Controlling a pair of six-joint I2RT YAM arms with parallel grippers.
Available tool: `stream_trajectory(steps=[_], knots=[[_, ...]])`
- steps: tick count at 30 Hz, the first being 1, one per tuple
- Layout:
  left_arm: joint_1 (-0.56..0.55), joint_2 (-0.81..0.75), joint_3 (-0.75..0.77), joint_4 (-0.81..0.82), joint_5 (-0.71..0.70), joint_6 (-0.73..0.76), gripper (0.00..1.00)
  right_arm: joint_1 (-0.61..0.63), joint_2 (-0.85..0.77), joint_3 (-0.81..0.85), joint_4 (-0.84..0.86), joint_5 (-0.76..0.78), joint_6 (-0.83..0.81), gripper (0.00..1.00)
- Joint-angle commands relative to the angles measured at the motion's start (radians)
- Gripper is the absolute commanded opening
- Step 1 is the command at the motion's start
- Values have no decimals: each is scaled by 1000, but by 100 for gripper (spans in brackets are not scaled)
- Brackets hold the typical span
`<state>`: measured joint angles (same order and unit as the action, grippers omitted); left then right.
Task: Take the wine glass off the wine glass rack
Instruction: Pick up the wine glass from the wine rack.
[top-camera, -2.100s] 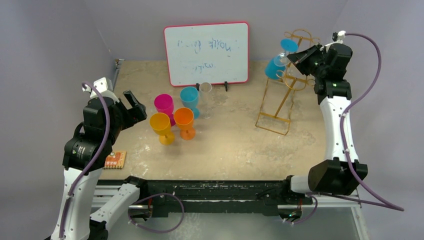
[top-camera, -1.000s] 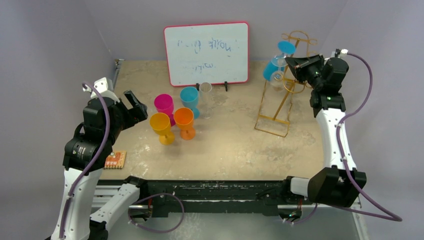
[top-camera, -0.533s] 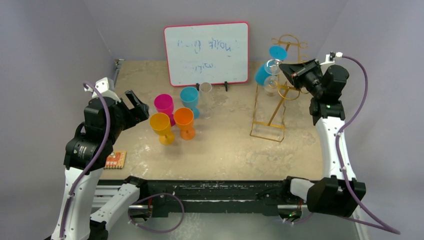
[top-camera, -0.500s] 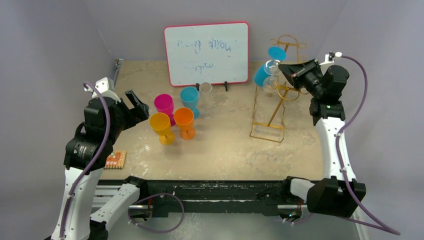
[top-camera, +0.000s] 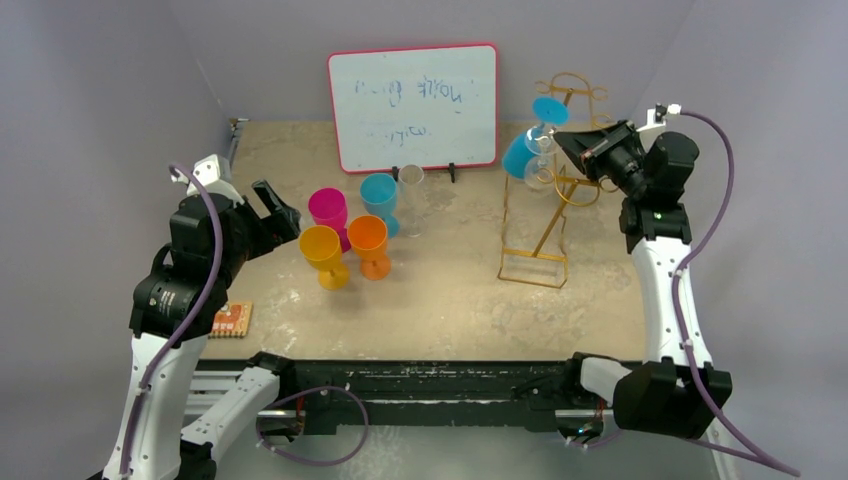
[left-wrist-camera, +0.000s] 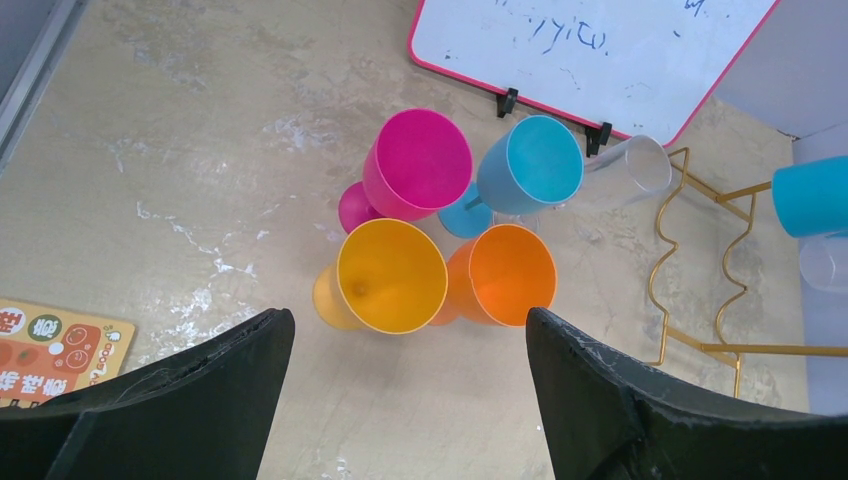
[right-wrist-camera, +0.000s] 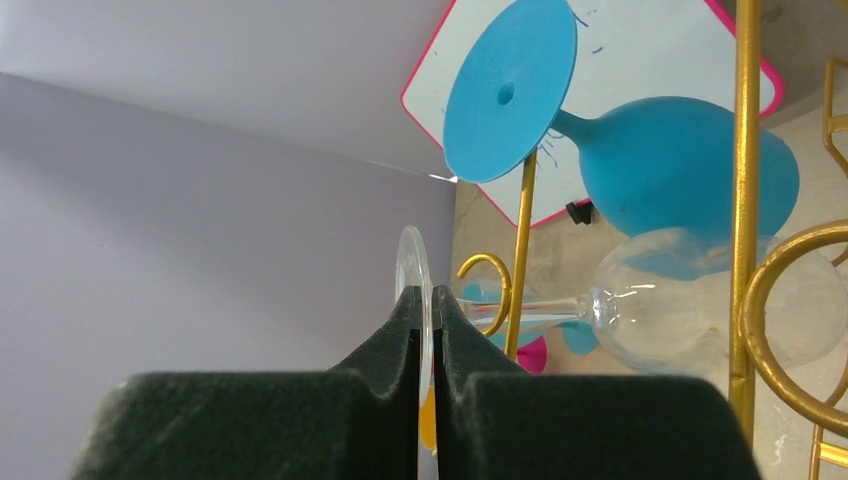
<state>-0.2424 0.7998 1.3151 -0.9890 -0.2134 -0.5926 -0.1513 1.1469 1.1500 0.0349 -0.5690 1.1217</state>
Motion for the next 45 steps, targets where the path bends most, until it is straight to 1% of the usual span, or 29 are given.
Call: stream_trajectory(steps=[1, 9, 20, 27, 33, 39, 45], knots=[[3, -7, -1, 40, 4, -21, 85, 4, 11, 62, 50, 17, -2, 0], [3, -2, -8, 48, 8, -24, 85, 10, 36, 78, 103, 28, 54, 0], [4, -4, -16, 58, 2, -27, 85, 32, 28, 82, 111, 37, 87, 0], [3, 0, -18, 58, 9, -27, 85, 76, 16, 110, 73, 170, 96, 0], [3, 5, -16, 60, 18, -27, 85, 135, 33, 123, 76, 198, 105, 0], [3, 0, -15, 58, 17, -28, 85, 158, 22, 118, 62, 257, 101, 0], [3, 0, -21, 62, 21, -32, 85, 185, 53, 141, 16, 274, 77, 0]])
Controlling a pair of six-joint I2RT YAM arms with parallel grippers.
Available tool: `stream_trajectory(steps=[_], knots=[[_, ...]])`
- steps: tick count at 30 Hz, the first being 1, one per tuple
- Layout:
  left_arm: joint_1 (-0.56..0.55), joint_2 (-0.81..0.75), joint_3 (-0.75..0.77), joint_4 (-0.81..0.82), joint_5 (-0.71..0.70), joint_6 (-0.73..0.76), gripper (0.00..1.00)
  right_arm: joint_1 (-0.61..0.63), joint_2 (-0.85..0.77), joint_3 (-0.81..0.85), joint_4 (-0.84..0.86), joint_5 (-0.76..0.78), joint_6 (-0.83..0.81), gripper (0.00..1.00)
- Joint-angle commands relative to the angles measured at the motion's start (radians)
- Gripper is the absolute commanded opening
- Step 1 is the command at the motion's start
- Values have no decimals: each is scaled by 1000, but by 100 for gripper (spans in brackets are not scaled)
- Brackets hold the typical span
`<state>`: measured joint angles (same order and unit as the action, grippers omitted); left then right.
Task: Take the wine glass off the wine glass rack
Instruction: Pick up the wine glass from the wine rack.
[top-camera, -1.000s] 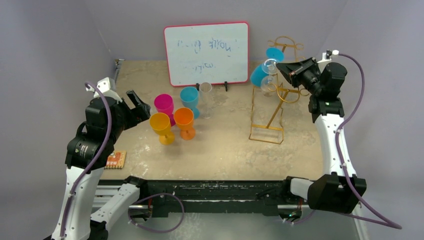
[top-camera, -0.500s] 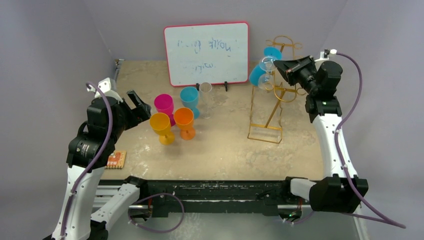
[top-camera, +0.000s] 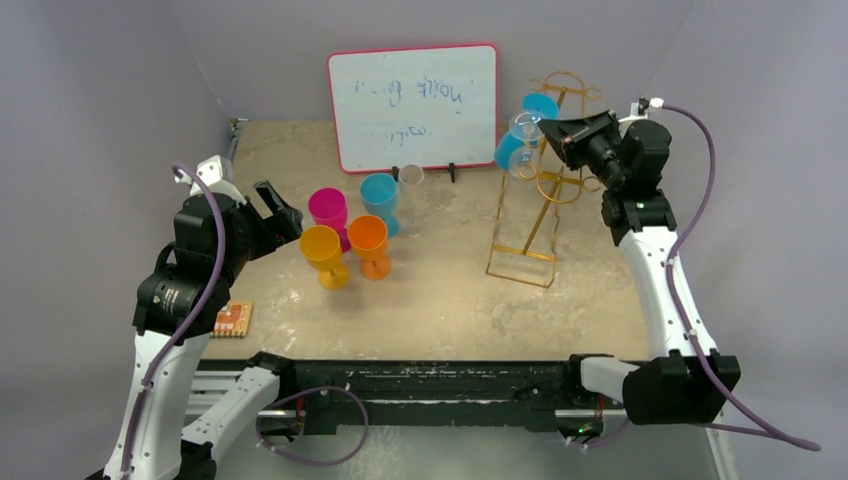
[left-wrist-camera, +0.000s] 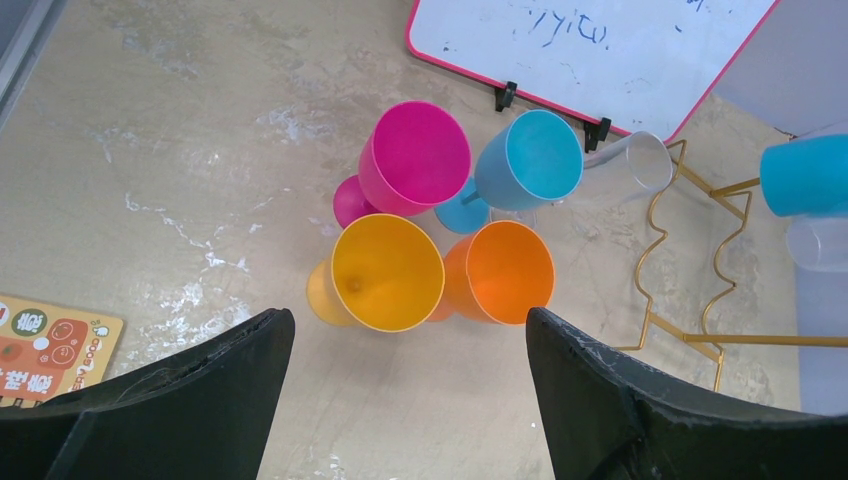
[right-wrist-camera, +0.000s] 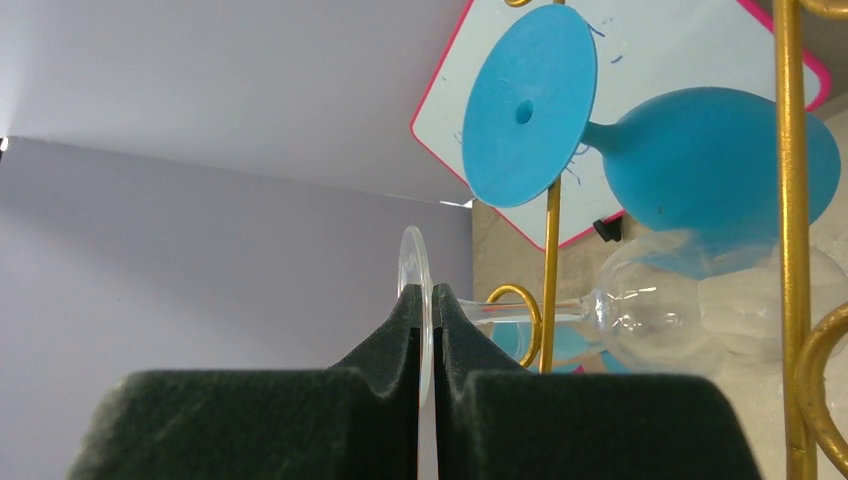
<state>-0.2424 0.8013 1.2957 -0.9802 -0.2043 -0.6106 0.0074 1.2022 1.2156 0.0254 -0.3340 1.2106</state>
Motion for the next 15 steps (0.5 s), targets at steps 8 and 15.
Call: stream_trajectory(steps=[8, 15], knots=[[3, -8, -6, 50, 14, -18, 85, 70, 44, 126, -3, 60, -34, 0], [3, -9, -11, 53, 16, -24, 85, 102, 40, 149, -51, 162, -41, 0]])
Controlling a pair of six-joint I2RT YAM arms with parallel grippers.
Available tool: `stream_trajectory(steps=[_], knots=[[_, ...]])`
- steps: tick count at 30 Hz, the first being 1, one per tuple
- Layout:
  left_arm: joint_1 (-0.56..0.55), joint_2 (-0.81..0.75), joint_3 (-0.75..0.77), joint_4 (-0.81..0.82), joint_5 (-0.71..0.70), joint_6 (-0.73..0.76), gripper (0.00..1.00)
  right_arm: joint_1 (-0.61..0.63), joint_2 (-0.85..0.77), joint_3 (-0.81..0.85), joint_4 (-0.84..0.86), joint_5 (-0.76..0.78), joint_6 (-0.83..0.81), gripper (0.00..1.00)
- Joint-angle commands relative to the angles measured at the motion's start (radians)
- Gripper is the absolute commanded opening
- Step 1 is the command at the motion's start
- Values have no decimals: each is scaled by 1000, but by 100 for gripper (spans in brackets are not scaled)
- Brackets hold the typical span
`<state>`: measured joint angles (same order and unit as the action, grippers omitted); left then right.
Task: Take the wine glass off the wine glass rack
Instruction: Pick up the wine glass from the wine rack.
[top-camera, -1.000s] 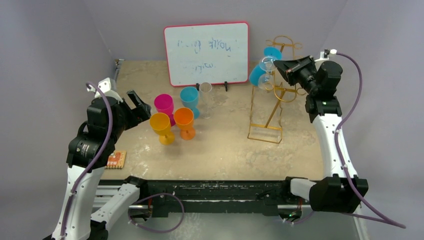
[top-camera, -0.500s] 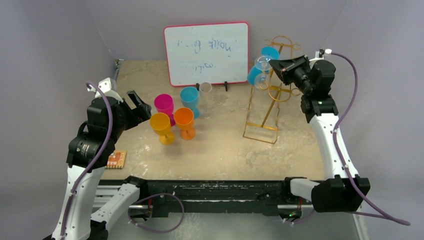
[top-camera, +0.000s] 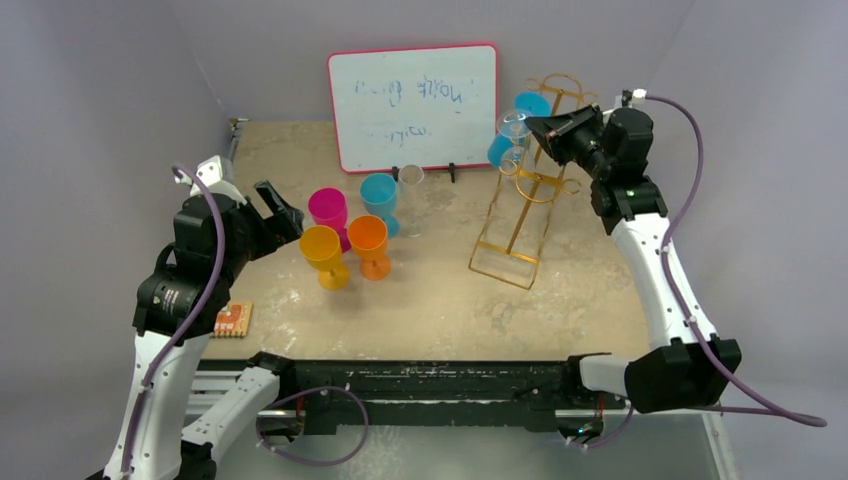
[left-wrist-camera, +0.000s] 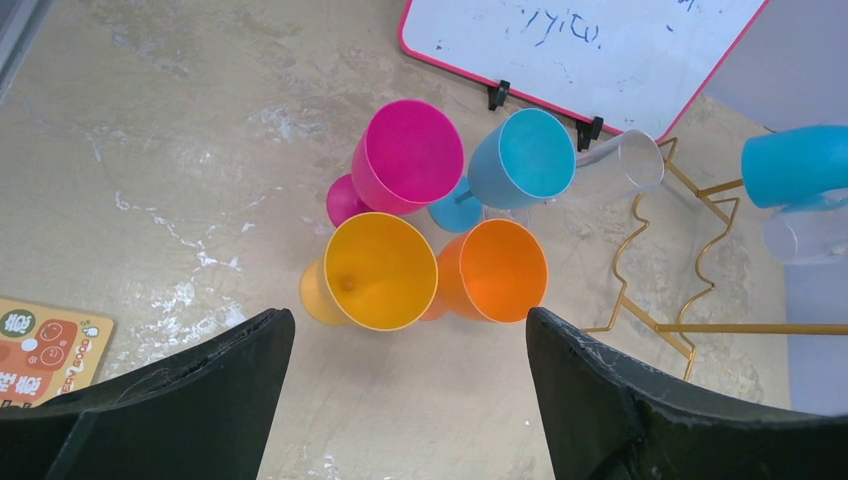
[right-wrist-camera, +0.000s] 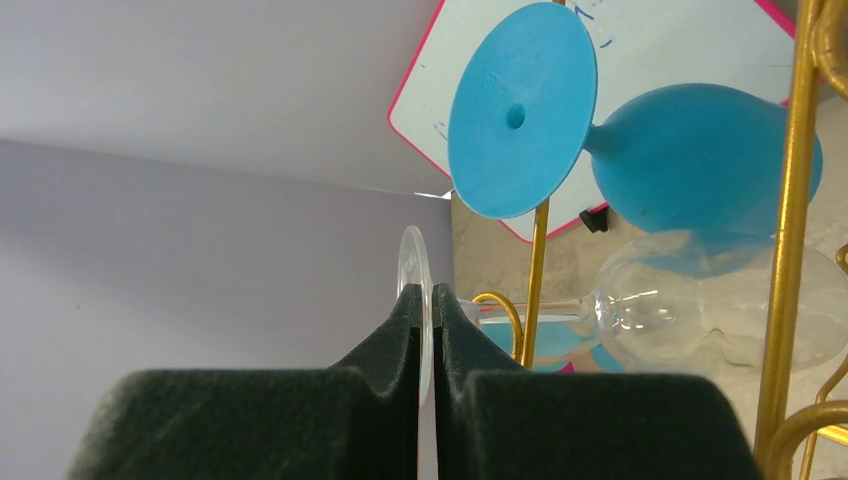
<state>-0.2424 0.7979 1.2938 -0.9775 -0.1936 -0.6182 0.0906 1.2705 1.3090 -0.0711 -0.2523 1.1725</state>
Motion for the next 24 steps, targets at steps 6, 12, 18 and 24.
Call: stream_trajectory(steps=[6, 12, 18, 24], knots=[[3, -3, -10, 56, 12, -20, 85, 23, -57, -3, 155, 41, 81, 0], [3, -3, -13, 54, 10, -17, 85, 27, -64, -15, 197, 24, 114, 0], [3, 0, -20, 63, 20, -26, 85, 33, -48, -44, 258, -9, 149, 0], [3, 0, -19, 62, 24, -25, 85, 49, -2, -10, 267, -86, 84, 0]])
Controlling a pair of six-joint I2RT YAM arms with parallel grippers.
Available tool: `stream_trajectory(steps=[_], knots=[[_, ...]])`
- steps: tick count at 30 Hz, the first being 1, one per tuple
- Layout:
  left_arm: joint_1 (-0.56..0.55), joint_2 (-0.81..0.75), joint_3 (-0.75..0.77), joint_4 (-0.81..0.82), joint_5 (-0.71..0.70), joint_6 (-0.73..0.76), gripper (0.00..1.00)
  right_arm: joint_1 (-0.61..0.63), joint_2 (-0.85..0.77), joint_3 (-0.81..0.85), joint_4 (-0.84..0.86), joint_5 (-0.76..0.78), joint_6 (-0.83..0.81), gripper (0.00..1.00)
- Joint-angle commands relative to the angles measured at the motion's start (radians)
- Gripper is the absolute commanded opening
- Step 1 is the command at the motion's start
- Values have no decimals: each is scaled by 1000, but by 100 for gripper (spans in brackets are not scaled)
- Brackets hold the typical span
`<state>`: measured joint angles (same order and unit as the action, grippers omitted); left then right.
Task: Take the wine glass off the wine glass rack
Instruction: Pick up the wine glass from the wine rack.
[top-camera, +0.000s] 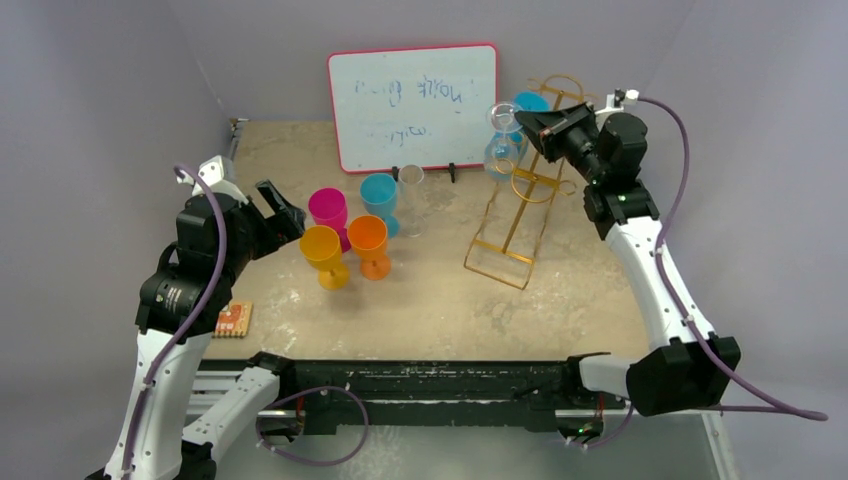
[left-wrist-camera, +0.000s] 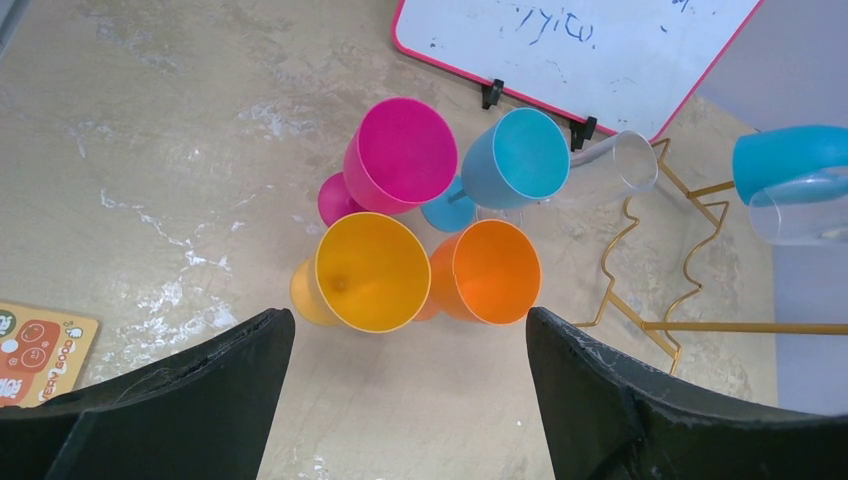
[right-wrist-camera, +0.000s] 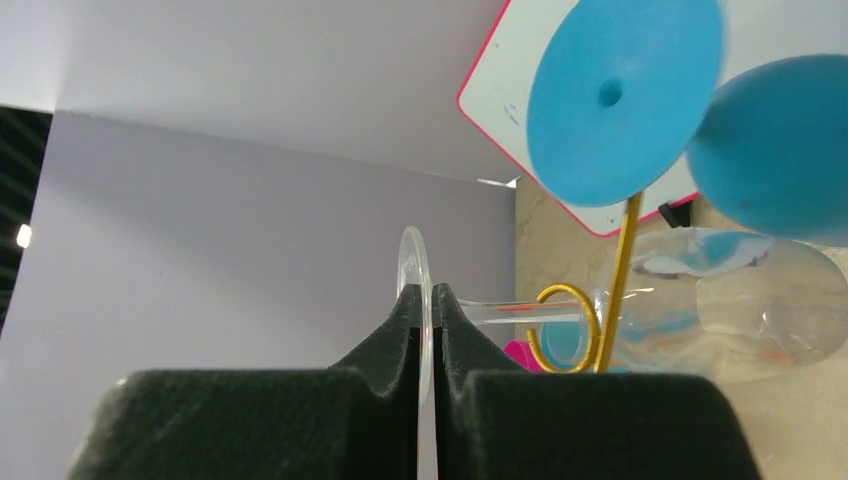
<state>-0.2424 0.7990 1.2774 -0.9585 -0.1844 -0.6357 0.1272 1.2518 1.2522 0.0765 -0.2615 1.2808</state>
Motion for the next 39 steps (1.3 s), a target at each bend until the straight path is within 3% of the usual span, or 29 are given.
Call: stream_trajectory(steps=[1, 7, 17, 27, 39], knots=[[3, -3, -4, 43, 14, -8, 85, 12, 19, 40, 128, -87, -15, 0], [3, -3, -5, 47, 23, -16, 85, 29, 11, 25, 145, -39, -11, 0], [3, -9, 5, 46, 21, -18, 85, 74, 60, 137, 92, -113, -162, 0], [3, -24, 4, 63, 24, -32, 85, 118, 64, 216, 114, -304, -323, 0], [3, -65, -1, 148, 132, -70, 84, 362, 60, 234, 18, -357, -549, 0]])
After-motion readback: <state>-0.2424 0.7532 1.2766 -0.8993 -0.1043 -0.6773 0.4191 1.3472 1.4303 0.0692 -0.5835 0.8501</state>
